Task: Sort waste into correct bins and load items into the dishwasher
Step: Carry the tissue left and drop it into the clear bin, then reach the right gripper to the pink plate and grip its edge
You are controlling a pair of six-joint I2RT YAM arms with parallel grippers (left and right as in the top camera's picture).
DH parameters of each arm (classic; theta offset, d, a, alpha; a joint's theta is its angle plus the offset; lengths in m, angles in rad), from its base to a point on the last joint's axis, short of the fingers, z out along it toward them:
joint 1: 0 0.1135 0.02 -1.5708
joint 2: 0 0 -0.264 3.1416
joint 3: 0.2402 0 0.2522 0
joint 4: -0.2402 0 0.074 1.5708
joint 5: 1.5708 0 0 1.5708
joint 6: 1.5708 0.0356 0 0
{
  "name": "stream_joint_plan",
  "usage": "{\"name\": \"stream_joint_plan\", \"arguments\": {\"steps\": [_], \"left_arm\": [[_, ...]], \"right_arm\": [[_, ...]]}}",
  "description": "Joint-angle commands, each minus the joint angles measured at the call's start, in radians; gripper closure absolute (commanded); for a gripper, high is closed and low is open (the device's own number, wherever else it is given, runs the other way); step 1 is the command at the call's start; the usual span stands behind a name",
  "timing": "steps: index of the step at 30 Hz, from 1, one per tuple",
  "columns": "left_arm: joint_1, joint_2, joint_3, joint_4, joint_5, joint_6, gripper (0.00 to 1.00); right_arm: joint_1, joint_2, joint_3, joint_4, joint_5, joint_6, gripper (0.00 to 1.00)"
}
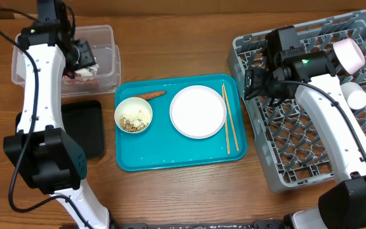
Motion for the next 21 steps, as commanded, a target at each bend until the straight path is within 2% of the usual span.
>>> {"name": "stream_joint_plan", "arguments": {"steps": [1,7,11,21], "left_arm": [[0.005,-0.119,0.04,-0.108,0.012,-0.044,0.38],[0.005,-0.166,0.04,-0.27,0.023,-0.108,0.38],[0.004,-0.167,0.038,-0.282,0.038,-0.107,0.37],[0.004,-0.165,0.032,-0.281,0.038,-0.107,0.36]], "right_arm": [[0.037,-0.037,0.0,0.018,-0.031,-0.01,0.19],[0.167,-0.003,-0.003,0.07,-0.031,-0.018,0.19],[0.208,0.076,-0.003,0.095,-0.031,0.001,0.19],[0.208,0.247,-0.003,0.099,-0.031,0.036,0.2]]}}
